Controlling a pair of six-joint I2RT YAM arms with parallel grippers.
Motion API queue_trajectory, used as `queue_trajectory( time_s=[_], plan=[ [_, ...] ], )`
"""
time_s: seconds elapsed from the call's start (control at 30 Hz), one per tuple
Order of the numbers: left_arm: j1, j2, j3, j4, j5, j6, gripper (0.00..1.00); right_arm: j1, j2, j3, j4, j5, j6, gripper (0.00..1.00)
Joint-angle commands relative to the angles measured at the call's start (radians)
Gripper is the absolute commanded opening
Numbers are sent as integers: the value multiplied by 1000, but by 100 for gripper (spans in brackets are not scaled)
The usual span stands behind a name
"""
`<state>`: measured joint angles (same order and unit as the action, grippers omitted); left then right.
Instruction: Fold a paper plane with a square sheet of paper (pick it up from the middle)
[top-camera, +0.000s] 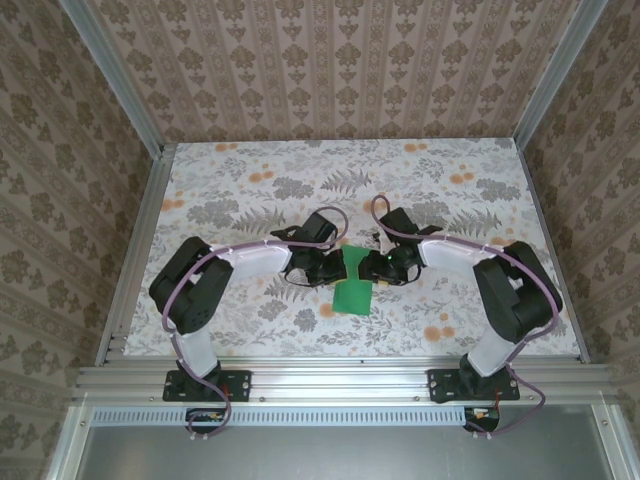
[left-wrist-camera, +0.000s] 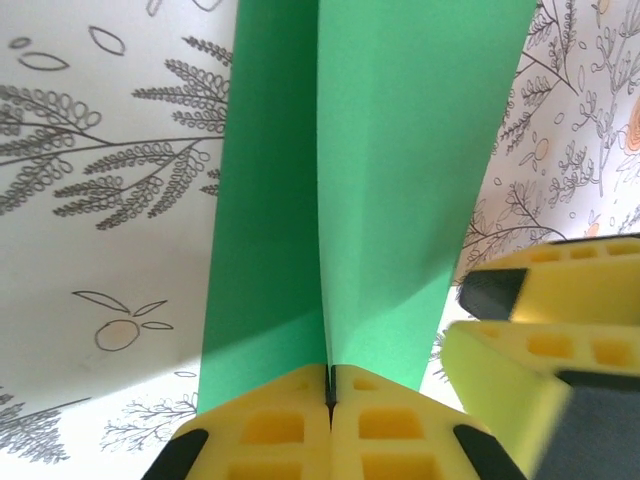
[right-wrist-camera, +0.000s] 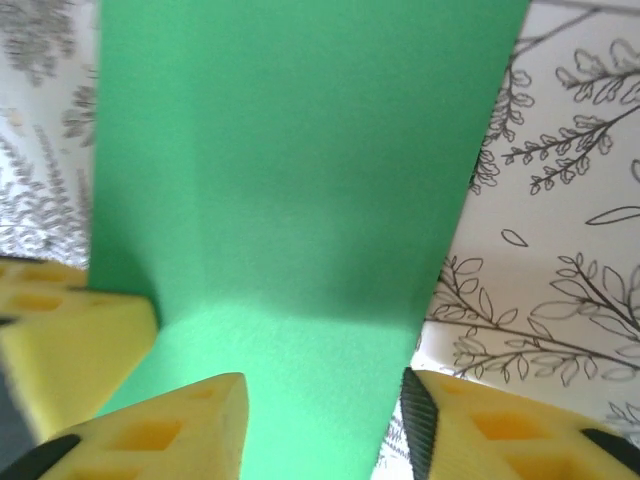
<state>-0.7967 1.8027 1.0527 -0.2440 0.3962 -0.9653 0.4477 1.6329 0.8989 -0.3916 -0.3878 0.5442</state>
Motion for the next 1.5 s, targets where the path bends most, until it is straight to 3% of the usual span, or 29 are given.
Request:
queue_trajectory(
  time_s=[0.0,0.17,0.37,0.6,0.77,1.1,1.47],
  plan=[
    [29,-61,10,-71,-11,34,2,-4,-124,-46,11,35,-34,50],
    [67,-86,10,-148,44,111,2,41,-270,-116,20,80,-84,52],
    [79,-92,17,-185,62,137,3,201,-393,-168,84,178,-107,52],
    [79,-72,22,-156,63,105,3,479,-321,-133,175,396,-148,53],
    [79,-73,28,-160,62,106,3,607,-249,-80,168,599,-187,55],
    [77,-74,11,-153,63,102,4,677,-88,13,179,700,-279,57],
    [77,-75,8,-161,56,108,4,696,-18,77,100,805,-286,47]
  ],
)
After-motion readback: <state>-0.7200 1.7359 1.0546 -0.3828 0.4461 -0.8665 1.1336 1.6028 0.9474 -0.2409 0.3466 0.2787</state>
